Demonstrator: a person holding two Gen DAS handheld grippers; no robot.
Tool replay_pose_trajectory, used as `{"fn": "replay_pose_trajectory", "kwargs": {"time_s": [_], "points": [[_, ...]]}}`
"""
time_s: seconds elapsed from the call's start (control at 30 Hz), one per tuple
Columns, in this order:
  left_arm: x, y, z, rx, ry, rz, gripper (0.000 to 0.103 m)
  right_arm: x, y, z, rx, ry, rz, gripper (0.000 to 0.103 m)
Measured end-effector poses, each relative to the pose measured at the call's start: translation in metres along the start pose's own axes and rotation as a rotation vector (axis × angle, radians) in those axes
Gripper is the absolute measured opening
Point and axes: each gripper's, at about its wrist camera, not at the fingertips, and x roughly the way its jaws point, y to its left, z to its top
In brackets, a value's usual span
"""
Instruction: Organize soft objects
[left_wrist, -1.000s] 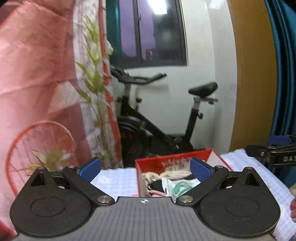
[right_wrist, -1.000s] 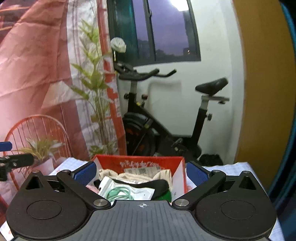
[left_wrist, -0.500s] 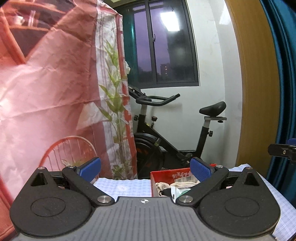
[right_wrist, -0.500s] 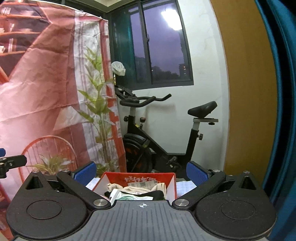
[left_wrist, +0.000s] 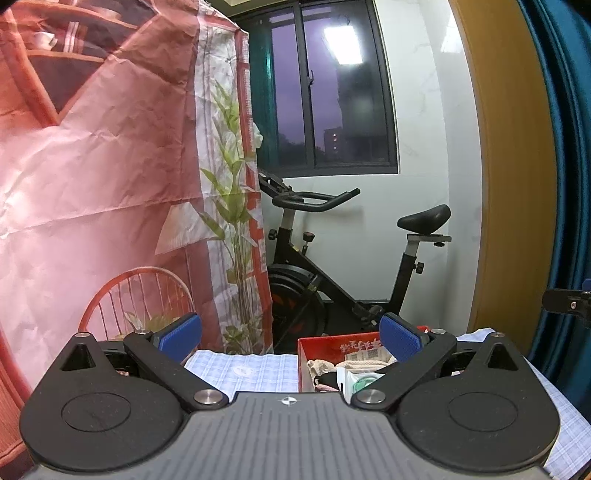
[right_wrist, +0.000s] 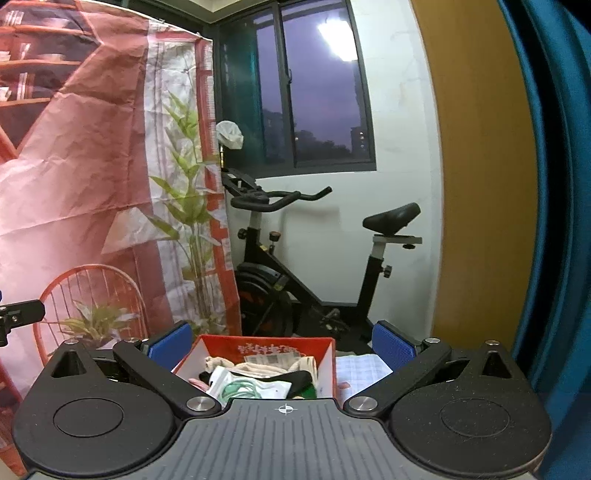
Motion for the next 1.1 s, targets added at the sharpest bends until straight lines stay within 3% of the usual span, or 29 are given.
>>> {"fn": "replay_pose_trajectory", "kwargs": {"time_s": [1.1], "points": [[0.001, 0.013, -0.007, -0.11, 0.019, -0.003, 0.103, 0.004, -0.004, -0.004, -0.001, 0.023, -0.016, 0.103]]}}
